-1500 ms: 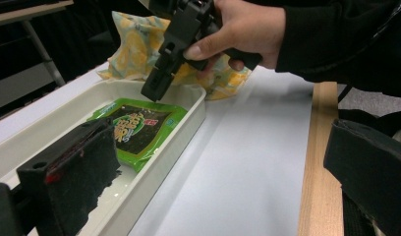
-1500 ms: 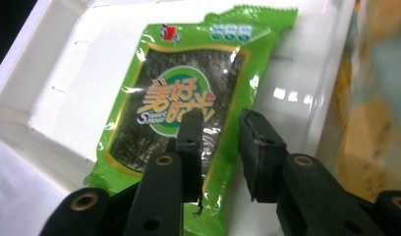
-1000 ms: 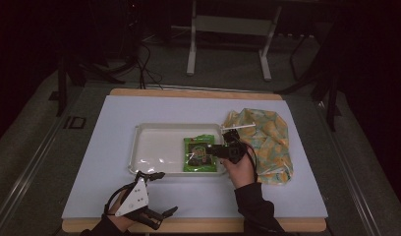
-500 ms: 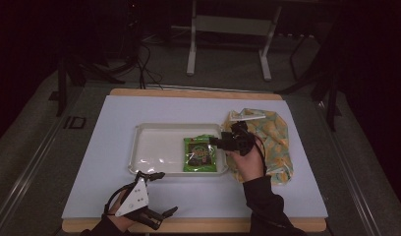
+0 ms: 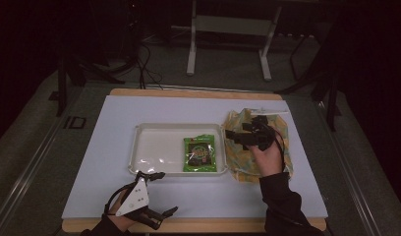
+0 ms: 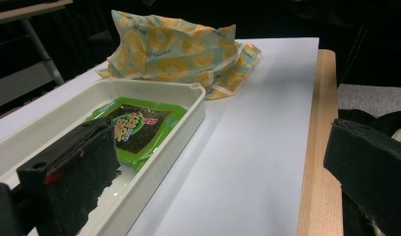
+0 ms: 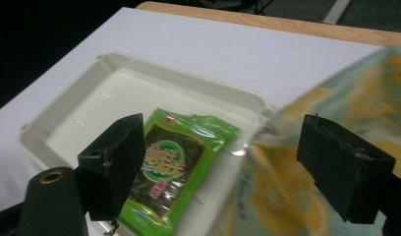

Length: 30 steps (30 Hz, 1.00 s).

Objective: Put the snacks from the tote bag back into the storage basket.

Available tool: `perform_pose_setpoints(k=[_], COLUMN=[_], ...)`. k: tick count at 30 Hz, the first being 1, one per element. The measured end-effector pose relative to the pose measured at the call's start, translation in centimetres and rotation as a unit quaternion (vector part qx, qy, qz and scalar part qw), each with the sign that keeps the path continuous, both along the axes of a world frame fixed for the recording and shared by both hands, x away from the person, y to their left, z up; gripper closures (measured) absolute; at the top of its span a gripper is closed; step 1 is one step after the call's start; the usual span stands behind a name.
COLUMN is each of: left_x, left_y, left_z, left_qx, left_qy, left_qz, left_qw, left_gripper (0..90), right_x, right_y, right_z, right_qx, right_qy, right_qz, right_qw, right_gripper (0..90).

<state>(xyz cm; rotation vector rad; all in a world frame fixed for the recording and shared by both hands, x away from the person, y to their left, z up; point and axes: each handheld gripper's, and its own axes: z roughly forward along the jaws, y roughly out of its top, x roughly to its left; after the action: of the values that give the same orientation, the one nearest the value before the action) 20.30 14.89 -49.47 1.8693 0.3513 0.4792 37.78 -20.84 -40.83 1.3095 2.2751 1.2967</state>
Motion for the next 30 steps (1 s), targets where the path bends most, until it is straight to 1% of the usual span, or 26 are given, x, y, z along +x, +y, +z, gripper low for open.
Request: perform_pose_setpoints(k=[1,3,4,6,7,9,13,19,24,30], left_x=[0.0,0.0,0.0,0.0,0.0,0.0,0.0,0.0,0.0,0.0], left_y=[0.0,0.0,0.0,0.0,0.0,0.0,0.0,0.0,0.0,0.0], left_z=[0.0,0.0,0.0,0.0,0.0,0.0,0.0,0.0,0.0,0.0], left_qx=[0.001,0.001,0.001,0.0,0.0,0.0,-0.001,-0.001,0.0,0.001], left_qy=[0.0,0.0,0.0,0.001,0.001,0.001,0.001,0.001,0.001,0.001], left_qz=[0.0,0.0,0.0,0.0,0.0,0.0,0.0,0.001,0.001,0.001], left_qw=[1.0,1.0,1.0,1.0,1.0,1.0,1.0,1.0,1.0,1.0], left_gripper=[0.5,0.5,0.5,0.5,0.5,0.4,0.5,0.5,0.5,0.5], right_x=[0.0,-0.1,-0.2,-0.3,-0.3,-0.3,-0.5,-1.1,-1.9,-2.6], right_y=[-0.3,-0.9,-1.1,-1.6,-1.6,-2.4,-3.2,-4.7,-5.9,-7.3], right_z=[0.0,0.0,0.0,-0.1,-0.1,-0.3,-0.7,-0.9,-0.9,-1.4], right_qx=[0.002,0.004,0.001,-0.007,-0.007,-0.01,-0.011,-0.006,-0.02,-0.028], right_qy=[-0.002,-0.007,-0.009,-0.019,-0.019,-0.019,-0.022,-0.035,-0.056,-0.062], right_qz=[-0.002,-0.004,-0.005,-0.011,-0.011,-0.017,-0.024,-0.039,-0.051,-0.064], right_qw=[1.0,1.0,0.9999,0.9997,0.9997,0.9996,0.9994,0.9986,0.997,0.9956], right_gripper=[14.7,14.0,14.1,14.1,14.1,14.0,14.0,14.1,14.1,14.3])
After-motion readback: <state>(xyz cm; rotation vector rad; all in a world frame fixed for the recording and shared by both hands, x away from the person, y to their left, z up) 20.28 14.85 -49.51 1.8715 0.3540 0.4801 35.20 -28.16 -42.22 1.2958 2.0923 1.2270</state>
